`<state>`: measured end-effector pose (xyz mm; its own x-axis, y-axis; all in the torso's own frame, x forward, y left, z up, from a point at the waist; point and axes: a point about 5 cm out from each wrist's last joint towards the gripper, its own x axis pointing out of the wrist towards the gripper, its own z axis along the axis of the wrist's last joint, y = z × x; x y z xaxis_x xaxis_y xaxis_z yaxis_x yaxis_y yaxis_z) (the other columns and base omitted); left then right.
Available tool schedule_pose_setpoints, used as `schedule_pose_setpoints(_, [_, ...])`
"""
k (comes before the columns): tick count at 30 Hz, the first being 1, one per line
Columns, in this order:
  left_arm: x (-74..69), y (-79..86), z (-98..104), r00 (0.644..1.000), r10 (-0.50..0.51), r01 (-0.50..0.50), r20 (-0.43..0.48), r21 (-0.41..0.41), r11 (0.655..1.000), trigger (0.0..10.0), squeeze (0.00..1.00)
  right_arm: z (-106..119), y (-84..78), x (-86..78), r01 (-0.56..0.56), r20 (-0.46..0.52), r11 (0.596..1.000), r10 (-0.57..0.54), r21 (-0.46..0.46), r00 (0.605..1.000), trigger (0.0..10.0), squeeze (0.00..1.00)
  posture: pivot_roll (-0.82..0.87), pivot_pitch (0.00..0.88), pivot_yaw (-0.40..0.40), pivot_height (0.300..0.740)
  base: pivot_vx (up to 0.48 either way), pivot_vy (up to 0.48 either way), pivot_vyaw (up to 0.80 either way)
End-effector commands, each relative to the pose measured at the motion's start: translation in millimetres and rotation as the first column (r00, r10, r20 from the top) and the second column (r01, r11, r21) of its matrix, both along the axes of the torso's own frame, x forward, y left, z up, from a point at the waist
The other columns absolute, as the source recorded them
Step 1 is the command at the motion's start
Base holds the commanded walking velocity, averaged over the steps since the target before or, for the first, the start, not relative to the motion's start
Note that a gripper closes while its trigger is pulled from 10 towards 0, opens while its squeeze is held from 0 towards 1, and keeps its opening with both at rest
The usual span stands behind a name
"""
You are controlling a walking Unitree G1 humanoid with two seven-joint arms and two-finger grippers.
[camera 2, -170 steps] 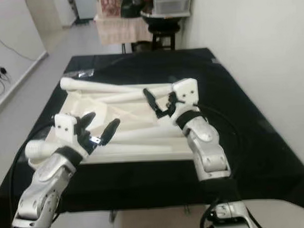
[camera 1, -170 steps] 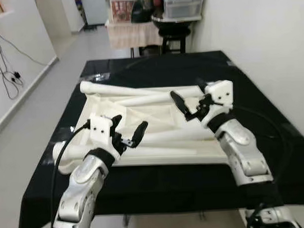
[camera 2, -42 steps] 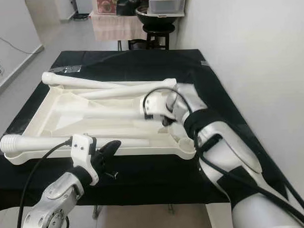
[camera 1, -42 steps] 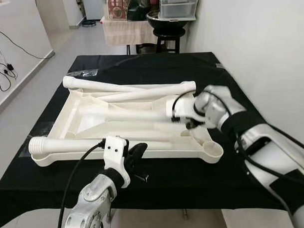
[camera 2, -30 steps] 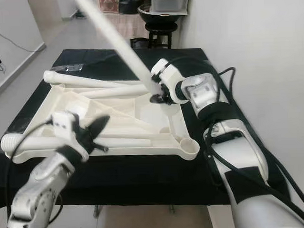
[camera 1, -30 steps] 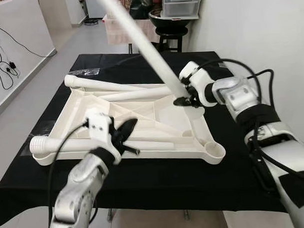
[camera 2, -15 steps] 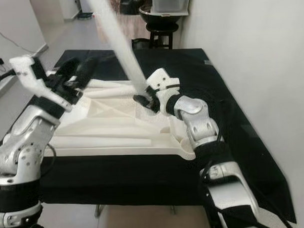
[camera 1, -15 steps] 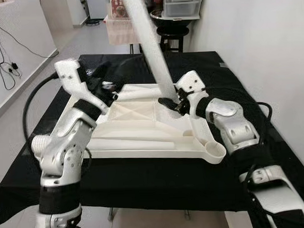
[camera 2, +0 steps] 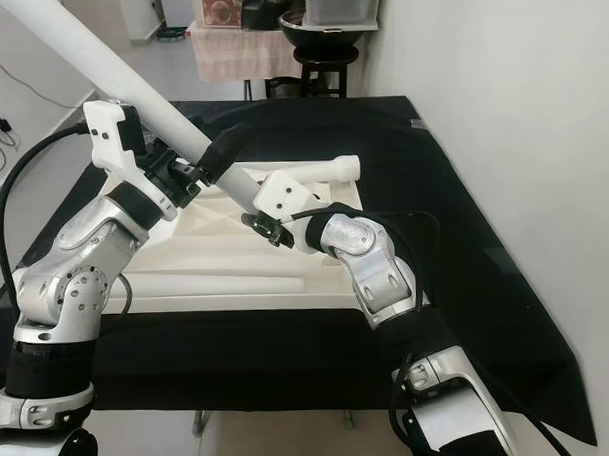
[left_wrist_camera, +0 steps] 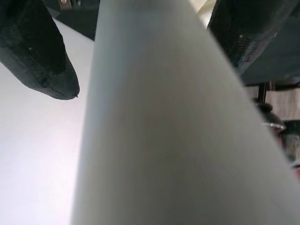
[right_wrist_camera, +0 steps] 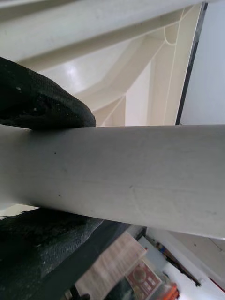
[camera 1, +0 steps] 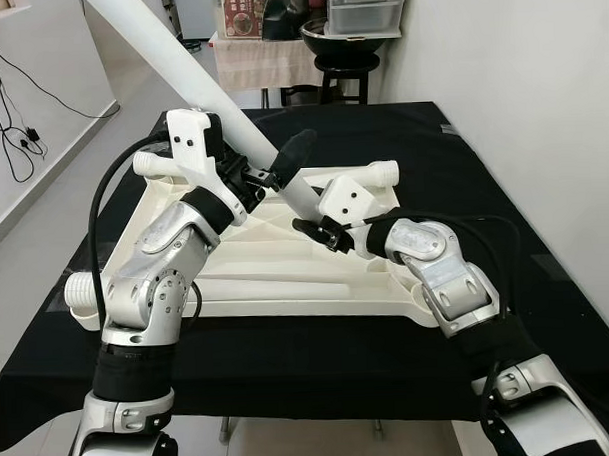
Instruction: Building children table
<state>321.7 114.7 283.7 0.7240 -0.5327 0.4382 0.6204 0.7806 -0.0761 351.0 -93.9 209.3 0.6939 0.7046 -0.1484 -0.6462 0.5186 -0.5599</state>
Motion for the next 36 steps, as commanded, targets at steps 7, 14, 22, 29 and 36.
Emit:
schedule_pose_setpoints(7, [-5.7,-4.7,18,0.995,-0.024,0.024,0.097,0.003,1.000,0.0,0.00,-9,13.0,-3.9,-0.017,-0.040,1.000,0.017,0.016,0.999,10.0,0.00,-0.05,0.000,-0.022,0.740,0.000,0.000,0.00])
schedule_pose_setpoints(14, [-9.5,-8.3,22,0.988,-0.075,0.076,0.131,0.000,0.997,0.0,0.00,-2,18.6,-2.5,0.037,-0.066,0.982,-0.025,0.185,0.997,10.0,0.00,-0.05,0.000,-0.021,0.740,0.000,0.000,0.00])
schedule_pose_setpoints(22, [-10.2,-11.0,22,0.983,-0.121,0.119,0.136,0.024,0.993,0.0,0.00,5,24.9,-2.0,0.015,-0.038,0.957,-0.005,0.288,0.999,10.0,1.00,-0.05,0.000,-0.022,0.740,0.000,0.000,0.00])
schedule_pose_setpoints(29, [-7.9,-17.5,21,0.978,-0.165,0.161,0.124,0.044,0.986,0.0,0.00,10,36.2,-6.4,-0.050,-0.030,0.942,0.063,0.331,0.998,10.0,1.00,-0.03,0.000,-0.021,0.740,0.000,0.000,0.00])
schedule_pose_setpoints(36, [-7.9,-28.0,15,0.969,-0.223,0.216,0.104,0.075,0.974,0.0,0.00,10,50.4,-7.3,-0.092,-0.005,0.956,0.097,0.277,0.995,10.0,0.22,-0.03,0.000,-0.025,0.740,0.000,0.000,0.00])
